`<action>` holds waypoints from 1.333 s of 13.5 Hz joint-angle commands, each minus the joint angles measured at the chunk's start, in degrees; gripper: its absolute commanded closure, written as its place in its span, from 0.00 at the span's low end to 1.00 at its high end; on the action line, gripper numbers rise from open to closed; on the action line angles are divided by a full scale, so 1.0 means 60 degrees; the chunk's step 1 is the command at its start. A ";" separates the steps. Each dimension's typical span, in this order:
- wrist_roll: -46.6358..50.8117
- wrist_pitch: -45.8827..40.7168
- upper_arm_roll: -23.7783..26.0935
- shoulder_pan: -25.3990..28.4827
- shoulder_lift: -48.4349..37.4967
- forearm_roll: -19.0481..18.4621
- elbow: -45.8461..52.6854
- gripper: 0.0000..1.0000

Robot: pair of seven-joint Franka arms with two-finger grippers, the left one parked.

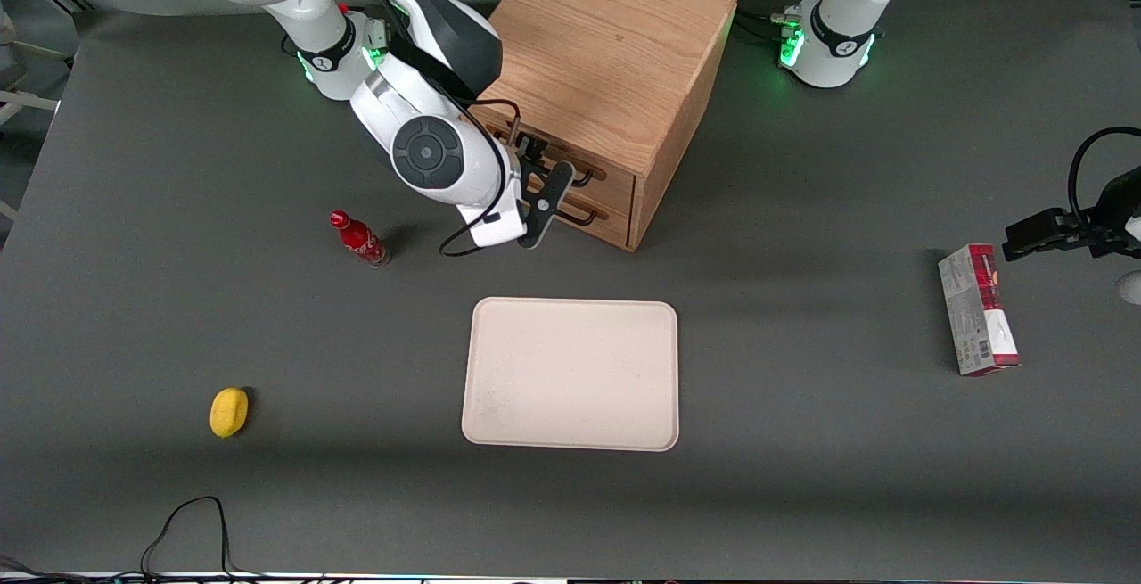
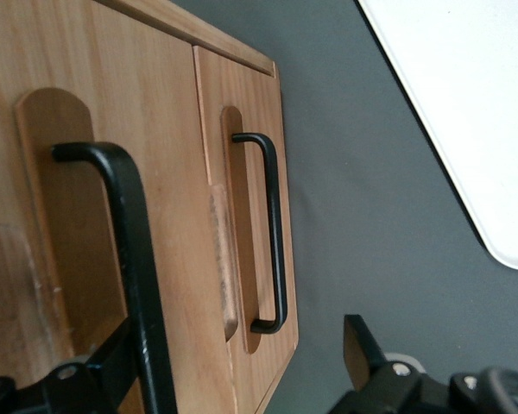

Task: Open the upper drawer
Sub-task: 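Hook the right gripper onto the upper drawer's black bar handle, then pull the handle outward with the right gripper, sliding the drawer open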

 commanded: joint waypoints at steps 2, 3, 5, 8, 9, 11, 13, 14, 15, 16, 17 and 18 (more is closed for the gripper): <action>-0.0198 0.0314 0.0010 0.0023 0.0231 -0.0548 0.0153 0.00; -0.0401 0.0285 0.0010 0.0009 0.0246 -0.1073 0.0284 0.00; -0.1045 0.0198 -0.0077 -0.0035 0.0406 -0.1356 0.0766 0.00; -0.1617 0.0197 -0.0529 -0.0065 0.0625 -0.1517 0.1250 0.00; -0.1909 0.0197 -0.0662 -0.0065 0.0743 -0.1532 0.1455 0.00; -0.2364 0.0197 -0.1086 -0.0065 0.1020 -0.1547 0.1938 0.00; -0.2775 0.0197 -0.1438 -0.0065 0.1387 -0.1547 0.2436 0.00; -0.2863 0.0197 -0.1585 -0.0079 0.1548 -0.1547 0.2758 0.00; -0.2864 0.0197 -0.1775 -0.0079 0.1709 -0.1532 0.3123 0.00; -0.2864 0.0197 -0.1922 -0.0079 0.1827 -0.1518 0.3374 0.00; -0.2850 0.0212 -0.1981 -0.0094 0.1915 -0.1518 0.3550 0.00; -0.2835 0.0212 -0.1996 -0.0108 0.1988 -0.1518 0.3726 0.00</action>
